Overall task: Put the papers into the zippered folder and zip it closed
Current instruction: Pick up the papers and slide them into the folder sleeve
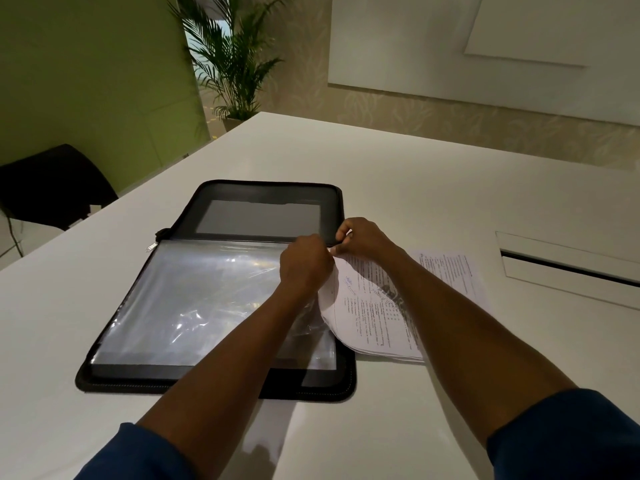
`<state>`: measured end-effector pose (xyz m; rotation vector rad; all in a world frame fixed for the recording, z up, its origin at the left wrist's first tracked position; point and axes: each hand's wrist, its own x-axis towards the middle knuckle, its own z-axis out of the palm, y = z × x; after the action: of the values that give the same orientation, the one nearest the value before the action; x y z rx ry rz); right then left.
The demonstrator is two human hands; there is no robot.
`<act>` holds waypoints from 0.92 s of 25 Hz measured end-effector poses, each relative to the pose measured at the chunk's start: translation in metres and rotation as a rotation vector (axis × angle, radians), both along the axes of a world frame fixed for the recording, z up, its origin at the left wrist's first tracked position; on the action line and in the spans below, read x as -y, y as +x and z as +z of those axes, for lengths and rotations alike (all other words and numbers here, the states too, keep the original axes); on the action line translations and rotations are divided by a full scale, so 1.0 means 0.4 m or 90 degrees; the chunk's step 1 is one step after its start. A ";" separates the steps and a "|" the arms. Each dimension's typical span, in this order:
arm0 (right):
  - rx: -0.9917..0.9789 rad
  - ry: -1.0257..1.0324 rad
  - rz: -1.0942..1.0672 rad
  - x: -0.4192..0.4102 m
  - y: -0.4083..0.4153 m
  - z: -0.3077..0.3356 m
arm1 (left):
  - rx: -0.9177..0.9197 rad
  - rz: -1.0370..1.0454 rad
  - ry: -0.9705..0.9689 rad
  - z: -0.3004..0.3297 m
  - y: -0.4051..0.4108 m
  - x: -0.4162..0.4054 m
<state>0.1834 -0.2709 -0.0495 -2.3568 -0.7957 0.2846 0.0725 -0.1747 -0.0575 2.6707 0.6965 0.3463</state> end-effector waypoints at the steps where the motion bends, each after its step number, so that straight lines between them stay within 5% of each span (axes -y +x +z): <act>1: 0.008 0.002 -0.007 0.000 -0.003 -0.001 | -0.005 0.000 0.009 -0.002 -0.001 0.000; 13: 0.123 -0.012 -0.123 -0.001 -0.069 -0.028 | -0.088 -0.043 0.029 0.004 -0.154 0.056; 23: 0.210 -0.018 -0.269 0.104 -0.166 -0.024 | -0.004 -0.064 0.034 0.001 -0.262 0.103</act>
<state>0.1169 -0.3125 -0.0591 -2.5602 -0.4169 -0.2777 -0.0322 -0.2160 -0.0572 2.7468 0.5601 0.3345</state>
